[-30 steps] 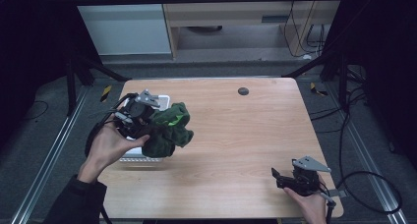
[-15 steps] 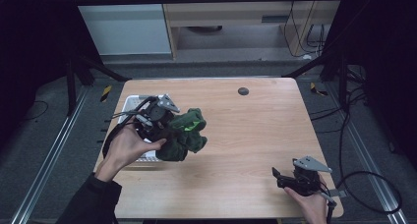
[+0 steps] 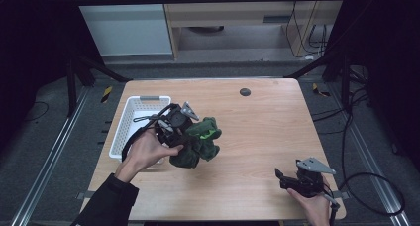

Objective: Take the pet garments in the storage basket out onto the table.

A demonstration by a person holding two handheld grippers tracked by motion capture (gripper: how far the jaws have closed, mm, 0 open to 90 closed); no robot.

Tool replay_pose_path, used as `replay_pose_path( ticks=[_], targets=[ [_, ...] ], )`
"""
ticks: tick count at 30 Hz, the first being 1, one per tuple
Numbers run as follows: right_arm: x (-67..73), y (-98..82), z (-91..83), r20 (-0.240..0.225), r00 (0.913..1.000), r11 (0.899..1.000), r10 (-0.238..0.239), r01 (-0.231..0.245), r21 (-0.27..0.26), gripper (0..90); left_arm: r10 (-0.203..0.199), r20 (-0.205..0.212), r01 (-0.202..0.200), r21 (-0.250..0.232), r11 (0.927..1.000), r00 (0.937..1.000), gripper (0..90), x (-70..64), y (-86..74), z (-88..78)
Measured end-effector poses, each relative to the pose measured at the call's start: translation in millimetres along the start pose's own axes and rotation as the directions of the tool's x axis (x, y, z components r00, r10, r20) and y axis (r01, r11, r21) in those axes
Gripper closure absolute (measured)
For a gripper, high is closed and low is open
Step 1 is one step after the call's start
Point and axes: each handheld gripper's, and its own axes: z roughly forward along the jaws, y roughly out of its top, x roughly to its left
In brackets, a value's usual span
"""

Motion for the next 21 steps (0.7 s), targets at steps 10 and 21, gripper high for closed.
replay_pose_path(
  ticks=[10, 21],
  targets=[
    [-1.4, -0.1, -0.4, 0.010, 0.9999, 1.000, -0.002, 0.002, -0.003, 16.5, 0.037, 0.037, -0.038, 0.016, 0.9992, 0.9986, 75.5, -12.5, 8.1, 24.6],
    [-2.0, -0.2, -0.7, 0.014, 0.9999, 1.000, -0.003, 0.003, -0.005, 16.4, 0.058, 0.075, -0.062, 0.041, 0.9973, 0.9955, 75.4, -22.3, 10.4, 48.3]
  ],
)
